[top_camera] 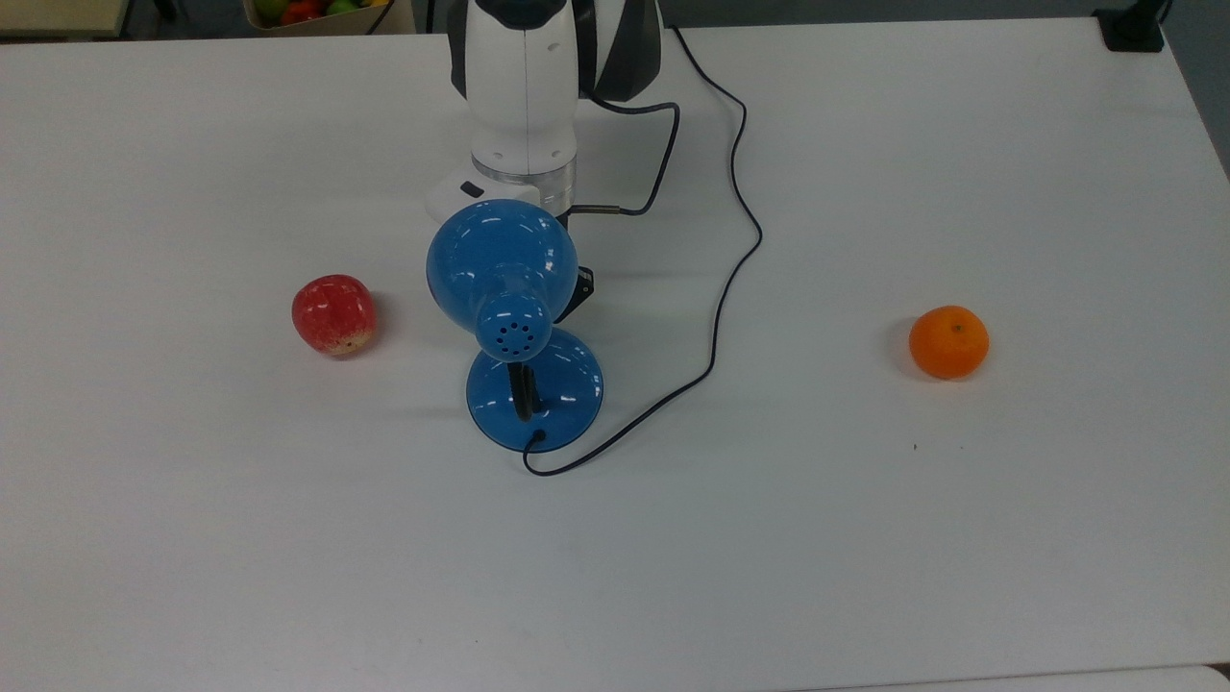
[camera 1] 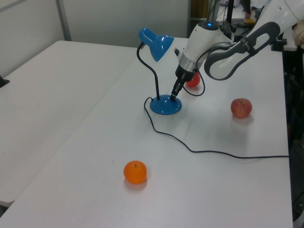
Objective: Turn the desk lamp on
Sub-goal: 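Press the switch on the lamp base with the gripper fingertips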
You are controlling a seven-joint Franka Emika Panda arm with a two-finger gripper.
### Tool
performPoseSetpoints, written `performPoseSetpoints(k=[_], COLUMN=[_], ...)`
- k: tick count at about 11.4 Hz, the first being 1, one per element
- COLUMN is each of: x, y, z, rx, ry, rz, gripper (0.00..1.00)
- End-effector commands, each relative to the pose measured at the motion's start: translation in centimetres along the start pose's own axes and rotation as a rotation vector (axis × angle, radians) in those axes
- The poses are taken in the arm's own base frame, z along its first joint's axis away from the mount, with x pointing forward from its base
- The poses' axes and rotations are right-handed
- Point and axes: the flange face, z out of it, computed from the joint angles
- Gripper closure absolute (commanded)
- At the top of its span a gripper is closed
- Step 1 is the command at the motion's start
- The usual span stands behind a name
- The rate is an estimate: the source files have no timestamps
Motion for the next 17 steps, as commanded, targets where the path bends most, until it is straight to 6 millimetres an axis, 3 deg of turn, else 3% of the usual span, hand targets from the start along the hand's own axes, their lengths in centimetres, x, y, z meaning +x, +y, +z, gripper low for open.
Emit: performPoseSetpoints(k=[1,4,7,9,14,17], x=[0.1,0.0,0.2,0.6,-0.5,-1.1], y=[0.1,0.0,0.2,0.8,1.0,1.4], z=[1.4,1.7,0.9,-1.0,-5.2,-10.1], rx=[-0.02,-0.027,-0.03,-0.036,-0.082,-0.109], ry=[0.024,0.02,0.024,0.032,-0.173,-0.273], rz=[-0.013,-0.032,-0.03,-0.02,-0.021,-0.021], gripper=[1.0,1.0,1.0,1.0,1.0,1.0])
